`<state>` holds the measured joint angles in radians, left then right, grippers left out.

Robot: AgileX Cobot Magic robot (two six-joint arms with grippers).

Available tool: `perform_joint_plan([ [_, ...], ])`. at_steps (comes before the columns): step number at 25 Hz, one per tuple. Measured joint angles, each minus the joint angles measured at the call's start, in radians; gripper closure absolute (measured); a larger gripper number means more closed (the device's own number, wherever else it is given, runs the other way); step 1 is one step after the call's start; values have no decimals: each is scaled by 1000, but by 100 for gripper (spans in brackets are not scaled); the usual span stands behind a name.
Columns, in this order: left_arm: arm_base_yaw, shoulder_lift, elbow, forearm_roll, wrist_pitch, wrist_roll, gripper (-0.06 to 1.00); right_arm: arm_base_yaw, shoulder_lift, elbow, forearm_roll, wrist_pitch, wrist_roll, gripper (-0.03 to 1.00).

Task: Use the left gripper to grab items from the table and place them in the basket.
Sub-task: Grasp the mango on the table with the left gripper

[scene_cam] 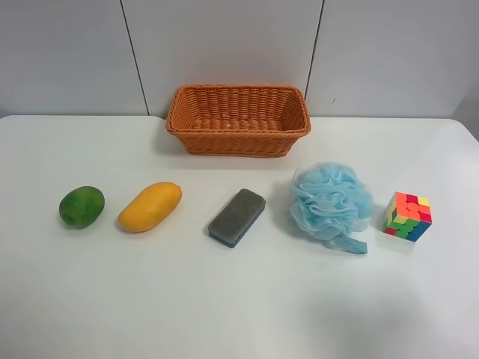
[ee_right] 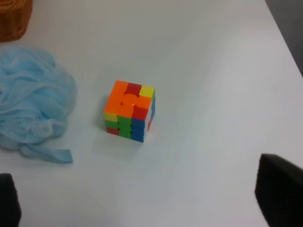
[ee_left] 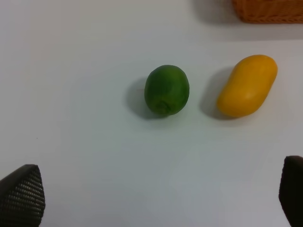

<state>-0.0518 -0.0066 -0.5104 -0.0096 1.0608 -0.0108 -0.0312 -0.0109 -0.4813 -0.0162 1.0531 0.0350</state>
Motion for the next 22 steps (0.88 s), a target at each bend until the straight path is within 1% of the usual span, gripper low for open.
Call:
perform_joint_plan([
  [10,0,2,0,0,0,-3,-5,0,0,0,0,0,0,-3],
  [12,0,24,-20,-1,2,-6,-5,0,0,0,0,0,0,-3],
  [16,0,152,-106,-3,17,-11,-5,0,0,0,0,0,0,-3],
  [22,0,483,-293,-3,46,1,-5,0,0,0,0,0,0,-3],
])
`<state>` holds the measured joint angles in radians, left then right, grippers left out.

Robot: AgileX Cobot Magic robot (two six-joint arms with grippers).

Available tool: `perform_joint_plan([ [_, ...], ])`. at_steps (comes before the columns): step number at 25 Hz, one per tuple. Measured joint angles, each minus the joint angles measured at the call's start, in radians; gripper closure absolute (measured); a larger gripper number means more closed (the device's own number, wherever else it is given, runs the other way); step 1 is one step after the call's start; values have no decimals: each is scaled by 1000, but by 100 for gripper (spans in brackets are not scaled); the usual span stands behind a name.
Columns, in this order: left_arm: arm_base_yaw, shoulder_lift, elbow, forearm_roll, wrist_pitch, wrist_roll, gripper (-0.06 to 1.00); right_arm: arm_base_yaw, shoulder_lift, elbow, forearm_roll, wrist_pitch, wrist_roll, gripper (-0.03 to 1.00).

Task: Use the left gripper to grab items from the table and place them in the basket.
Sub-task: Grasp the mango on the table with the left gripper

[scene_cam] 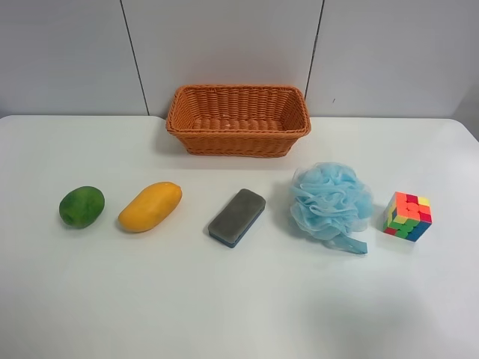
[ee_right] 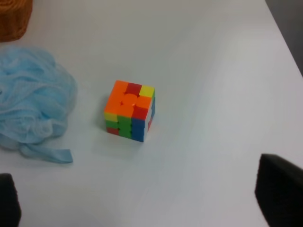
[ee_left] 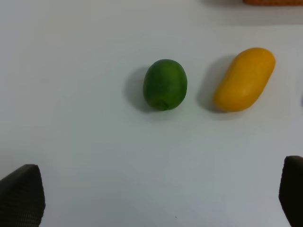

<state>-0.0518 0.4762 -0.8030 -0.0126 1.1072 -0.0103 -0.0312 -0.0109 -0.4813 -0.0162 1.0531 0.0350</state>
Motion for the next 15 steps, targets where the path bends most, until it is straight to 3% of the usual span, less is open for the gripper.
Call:
perform_joint_plan([
  [9,-11,481,-186,-48,-32,115,-5,0,0,0,0,0,0,-3],
  [15,-153,696,-216,-36,-119,125,-5,0,0,0,0,0,0,-3],
])
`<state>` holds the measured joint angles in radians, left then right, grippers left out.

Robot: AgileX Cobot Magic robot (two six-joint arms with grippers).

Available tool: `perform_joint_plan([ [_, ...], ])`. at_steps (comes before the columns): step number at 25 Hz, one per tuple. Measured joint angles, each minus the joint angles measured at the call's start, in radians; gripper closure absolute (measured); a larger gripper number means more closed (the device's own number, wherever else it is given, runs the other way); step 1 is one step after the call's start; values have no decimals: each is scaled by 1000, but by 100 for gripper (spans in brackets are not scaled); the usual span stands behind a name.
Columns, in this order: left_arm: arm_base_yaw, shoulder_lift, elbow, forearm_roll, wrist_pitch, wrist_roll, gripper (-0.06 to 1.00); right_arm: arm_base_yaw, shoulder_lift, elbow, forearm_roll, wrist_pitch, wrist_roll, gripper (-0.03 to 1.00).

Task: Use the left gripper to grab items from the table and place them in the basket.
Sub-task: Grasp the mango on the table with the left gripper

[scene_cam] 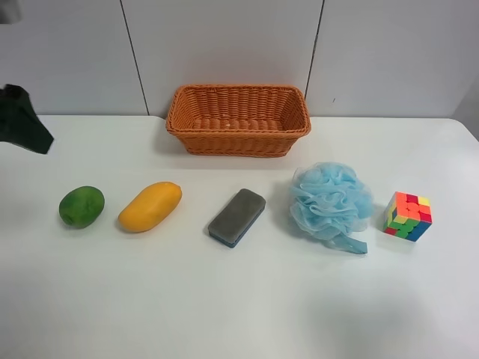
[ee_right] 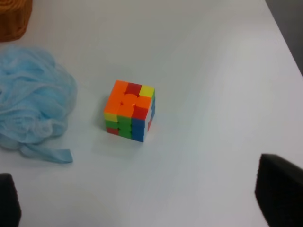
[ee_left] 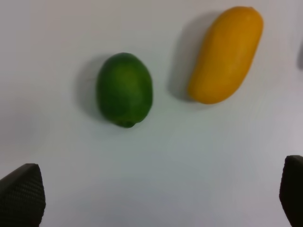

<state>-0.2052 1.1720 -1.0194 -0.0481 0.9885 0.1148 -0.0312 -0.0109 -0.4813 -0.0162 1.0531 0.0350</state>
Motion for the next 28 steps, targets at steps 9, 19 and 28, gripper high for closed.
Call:
perform_joint_plan([
  [9,-173,213,-10,48,-123,3,-5,0,0,0,0,0,0,-3],
  [19,-292,418,-10,84,-271,-4,-5,0,0,0,0,0,0,-3],
  [28,-299,548,-10,83,-379,-4,-5,0,0,0,0,0,0,-3],
])
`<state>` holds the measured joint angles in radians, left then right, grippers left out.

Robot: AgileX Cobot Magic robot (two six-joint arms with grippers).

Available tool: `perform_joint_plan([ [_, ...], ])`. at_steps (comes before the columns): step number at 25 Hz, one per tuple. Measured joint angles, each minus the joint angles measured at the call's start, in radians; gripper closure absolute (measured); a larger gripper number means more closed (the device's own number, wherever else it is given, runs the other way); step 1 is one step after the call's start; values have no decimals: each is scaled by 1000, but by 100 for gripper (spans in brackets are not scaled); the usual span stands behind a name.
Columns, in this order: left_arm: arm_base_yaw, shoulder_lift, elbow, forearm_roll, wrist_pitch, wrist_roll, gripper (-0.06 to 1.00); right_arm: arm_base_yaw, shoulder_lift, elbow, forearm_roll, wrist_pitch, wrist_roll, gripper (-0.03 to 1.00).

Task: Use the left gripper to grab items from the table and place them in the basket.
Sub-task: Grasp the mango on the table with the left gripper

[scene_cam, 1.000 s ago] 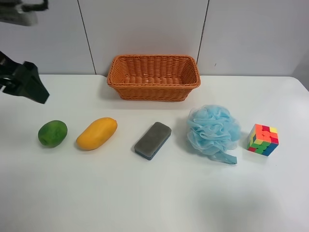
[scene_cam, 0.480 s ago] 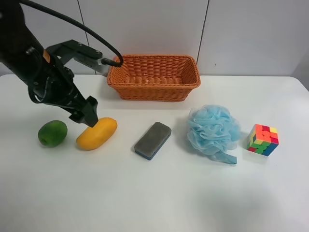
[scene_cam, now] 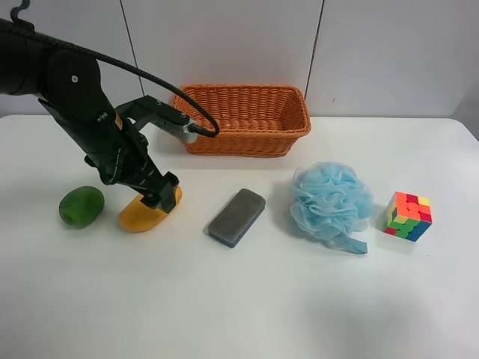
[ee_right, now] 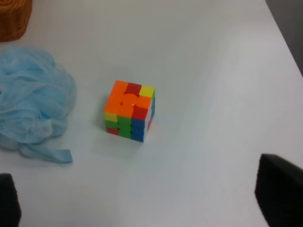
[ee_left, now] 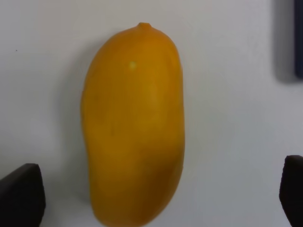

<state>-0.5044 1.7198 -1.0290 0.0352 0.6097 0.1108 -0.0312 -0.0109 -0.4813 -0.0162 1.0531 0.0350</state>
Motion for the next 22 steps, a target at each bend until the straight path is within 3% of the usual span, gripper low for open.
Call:
perform_joint_plan([
  [9,0,117,-1,23,-96,0,-5,0,0,0,0,0,0,-3],
  [22,0,199,-1,84,-143,0,-5,0,0,0,0,0,0,-3],
])
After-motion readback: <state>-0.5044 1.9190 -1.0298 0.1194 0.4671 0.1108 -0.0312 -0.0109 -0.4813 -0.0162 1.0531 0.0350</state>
